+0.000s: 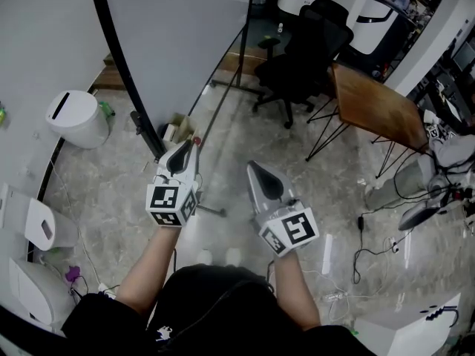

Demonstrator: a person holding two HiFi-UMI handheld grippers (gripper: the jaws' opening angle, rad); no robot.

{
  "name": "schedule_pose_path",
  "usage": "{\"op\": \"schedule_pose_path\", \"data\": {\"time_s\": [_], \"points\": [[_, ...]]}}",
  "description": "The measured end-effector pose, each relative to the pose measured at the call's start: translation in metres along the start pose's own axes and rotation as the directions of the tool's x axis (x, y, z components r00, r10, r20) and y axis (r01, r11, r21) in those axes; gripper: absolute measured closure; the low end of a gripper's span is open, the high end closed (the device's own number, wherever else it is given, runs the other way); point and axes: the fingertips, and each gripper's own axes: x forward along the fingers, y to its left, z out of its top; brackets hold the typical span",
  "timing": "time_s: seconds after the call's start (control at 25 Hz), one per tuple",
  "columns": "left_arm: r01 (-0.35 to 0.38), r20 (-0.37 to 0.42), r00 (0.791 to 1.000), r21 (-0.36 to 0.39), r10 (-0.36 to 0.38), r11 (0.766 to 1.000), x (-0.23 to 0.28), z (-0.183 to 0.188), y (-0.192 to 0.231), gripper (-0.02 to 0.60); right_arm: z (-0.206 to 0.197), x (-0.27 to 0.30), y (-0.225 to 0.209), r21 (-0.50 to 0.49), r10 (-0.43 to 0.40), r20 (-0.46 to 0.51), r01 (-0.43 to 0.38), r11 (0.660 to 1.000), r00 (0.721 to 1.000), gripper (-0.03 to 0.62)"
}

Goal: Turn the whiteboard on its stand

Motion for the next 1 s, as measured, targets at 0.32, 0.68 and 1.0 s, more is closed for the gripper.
{"op": "schedule_pose_path", "data": {"time_s": [0.32, 0.68, 1.0], "points": [[0.067, 0.011, 0.998, -0.013, -0.067, 0.998, 0.003, 0.0, -0.026, 0.577, -0.006, -0.007, -0.007, -0.012, -0.04, -0.014, 0.04, 0.999, 0.999, 0.589], [0.118, 0.015, 0.993, -0.011, -0.118, 0.993, 0.001, 0.002, -0.04, 0.578, -0.009, -0.012, -0.015, -0.027, -0.077, -0.026, 0.077, 0.997, 0.997, 0.589], [0.13, 0.011, 0.992, -0.008, -0.129, 0.992, 0.006, 0.004, -0.037, 0.578, -0.011, -0.007, -0.019, -0.035, -0.084, -0.036, 0.082, 0.996, 0.996, 0.589]]}}
